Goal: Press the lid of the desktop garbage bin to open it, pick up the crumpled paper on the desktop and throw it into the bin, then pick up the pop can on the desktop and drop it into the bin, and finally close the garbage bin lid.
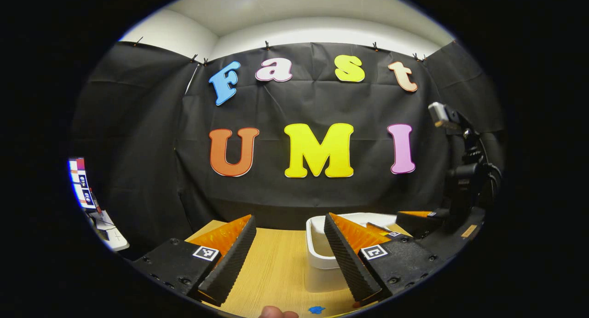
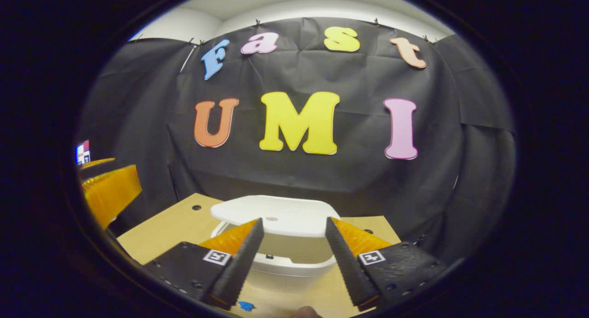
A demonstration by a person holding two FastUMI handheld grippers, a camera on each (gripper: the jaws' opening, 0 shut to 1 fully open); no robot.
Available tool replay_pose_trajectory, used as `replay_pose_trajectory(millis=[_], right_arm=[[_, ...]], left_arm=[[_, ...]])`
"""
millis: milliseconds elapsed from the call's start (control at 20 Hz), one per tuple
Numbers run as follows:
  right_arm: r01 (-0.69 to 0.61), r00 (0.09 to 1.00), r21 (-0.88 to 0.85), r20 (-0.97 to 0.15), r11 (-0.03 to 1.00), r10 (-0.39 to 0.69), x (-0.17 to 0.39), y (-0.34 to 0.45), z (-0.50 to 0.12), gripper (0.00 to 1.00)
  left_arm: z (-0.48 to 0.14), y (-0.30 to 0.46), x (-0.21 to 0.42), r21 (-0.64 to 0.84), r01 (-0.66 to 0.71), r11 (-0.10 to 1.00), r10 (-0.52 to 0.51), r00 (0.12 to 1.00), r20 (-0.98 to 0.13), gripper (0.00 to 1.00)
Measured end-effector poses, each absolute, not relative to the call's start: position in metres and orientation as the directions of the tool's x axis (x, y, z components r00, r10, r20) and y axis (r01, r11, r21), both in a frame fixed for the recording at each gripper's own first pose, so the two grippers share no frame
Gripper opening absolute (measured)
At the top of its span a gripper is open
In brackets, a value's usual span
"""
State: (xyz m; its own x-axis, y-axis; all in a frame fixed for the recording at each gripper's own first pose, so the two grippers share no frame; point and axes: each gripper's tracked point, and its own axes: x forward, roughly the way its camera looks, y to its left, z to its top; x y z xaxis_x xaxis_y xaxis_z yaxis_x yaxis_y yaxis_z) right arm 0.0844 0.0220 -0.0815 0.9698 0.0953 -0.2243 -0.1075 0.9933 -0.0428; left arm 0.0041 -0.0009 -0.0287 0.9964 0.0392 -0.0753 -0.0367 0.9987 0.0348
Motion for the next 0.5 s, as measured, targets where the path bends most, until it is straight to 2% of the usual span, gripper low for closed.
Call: replay_pose_trajectory(millis=[50,500], right_arm=[[-0.107,0.972,-0.04,-0.214,0.993,0.096,0.086,0.021,-0.078,0.98],[-0.099,0.982,-0.023,-0.166,0.995,0.093,0.061,0.001,-0.066,0.97]], left_arm=[[-0.031,-0.004,0.004,0.032,-0.03,0.999,0.033,0.996,-0.078,0.96],[-0.051,-0.012,-0.002,0.002,0.002,1.0,-0.001,0.992,-0.128,0.96]])
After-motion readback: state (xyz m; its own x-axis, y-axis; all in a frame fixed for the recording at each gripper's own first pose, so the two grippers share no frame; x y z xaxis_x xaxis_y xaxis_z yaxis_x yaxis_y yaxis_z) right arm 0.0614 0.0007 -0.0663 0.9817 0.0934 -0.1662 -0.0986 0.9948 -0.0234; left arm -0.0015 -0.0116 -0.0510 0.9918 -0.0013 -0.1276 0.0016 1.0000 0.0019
